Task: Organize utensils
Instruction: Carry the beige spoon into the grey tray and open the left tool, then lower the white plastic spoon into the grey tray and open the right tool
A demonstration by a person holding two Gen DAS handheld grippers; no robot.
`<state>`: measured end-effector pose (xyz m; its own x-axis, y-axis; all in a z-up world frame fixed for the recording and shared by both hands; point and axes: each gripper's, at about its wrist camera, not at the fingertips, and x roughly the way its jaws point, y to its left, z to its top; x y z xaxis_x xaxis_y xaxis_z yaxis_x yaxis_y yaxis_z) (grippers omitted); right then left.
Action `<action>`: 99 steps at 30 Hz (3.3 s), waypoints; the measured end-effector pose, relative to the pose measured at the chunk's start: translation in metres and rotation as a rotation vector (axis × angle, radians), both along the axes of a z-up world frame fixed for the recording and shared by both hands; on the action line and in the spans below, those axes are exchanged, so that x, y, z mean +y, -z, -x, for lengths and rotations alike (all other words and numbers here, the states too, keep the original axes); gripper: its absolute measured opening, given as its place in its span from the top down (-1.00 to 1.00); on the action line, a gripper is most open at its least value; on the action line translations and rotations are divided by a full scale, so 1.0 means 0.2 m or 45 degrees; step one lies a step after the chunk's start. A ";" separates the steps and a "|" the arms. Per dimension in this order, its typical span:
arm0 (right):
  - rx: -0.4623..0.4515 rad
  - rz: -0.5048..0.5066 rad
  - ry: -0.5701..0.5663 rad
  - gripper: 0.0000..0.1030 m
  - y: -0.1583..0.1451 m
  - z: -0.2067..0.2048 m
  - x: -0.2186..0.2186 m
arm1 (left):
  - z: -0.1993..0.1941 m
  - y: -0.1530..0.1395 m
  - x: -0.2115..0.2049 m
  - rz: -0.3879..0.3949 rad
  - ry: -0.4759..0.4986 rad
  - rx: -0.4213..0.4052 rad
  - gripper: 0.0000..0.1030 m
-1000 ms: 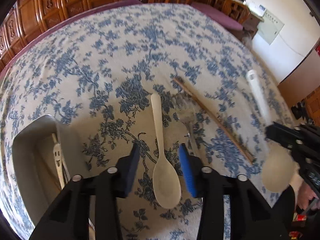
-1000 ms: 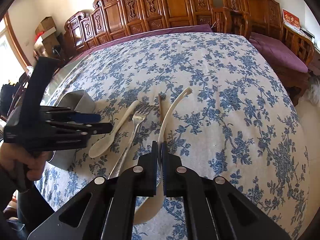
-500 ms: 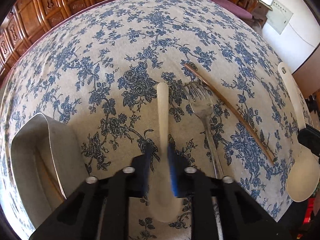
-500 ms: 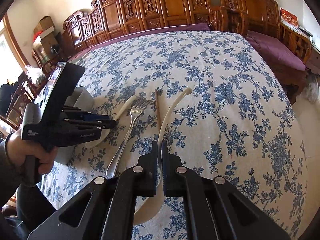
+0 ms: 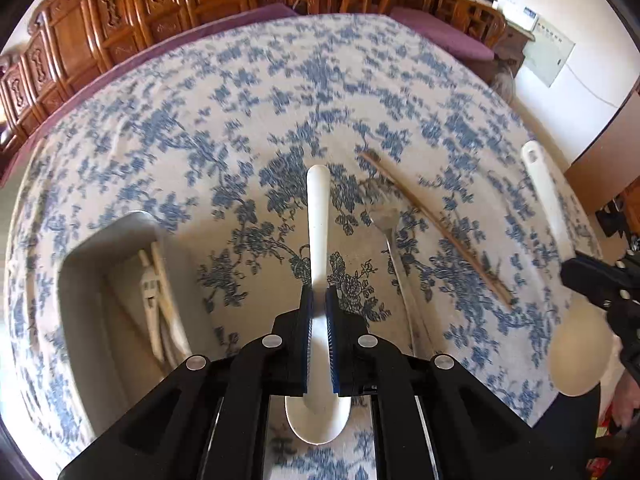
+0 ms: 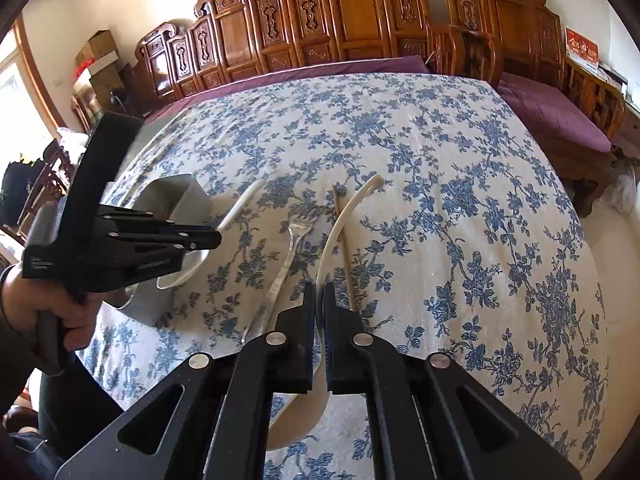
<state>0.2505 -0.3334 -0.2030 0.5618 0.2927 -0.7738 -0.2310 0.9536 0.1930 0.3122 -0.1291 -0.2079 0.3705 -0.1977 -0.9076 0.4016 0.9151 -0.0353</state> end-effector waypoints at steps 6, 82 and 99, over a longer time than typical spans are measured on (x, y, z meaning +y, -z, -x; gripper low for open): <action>-0.035 -0.008 -0.025 0.90 -0.08 0.04 0.07 | 0.08 -0.15 0.09 0.033 -0.028 -0.066 0.89; -0.043 -0.026 -0.333 0.90 -0.17 -0.09 0.94 | 0.39 -0.37 1.08 0.095 -0.426 -0.254 -0.28; 0.079 -0.050 -0.366 0.90 0.00 -0.28 1.19 | 0.45 -0.36 1.26 0.095 -0.495 -0.274 -0.61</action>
<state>0.3072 -0.0960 -0.2026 0.4033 0.4637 -0.7889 -0.4773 0.8421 0.2510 0.2228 0.1233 -0.1365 0.6088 -0.0684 -0.7904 0.0342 0.9976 -0.0600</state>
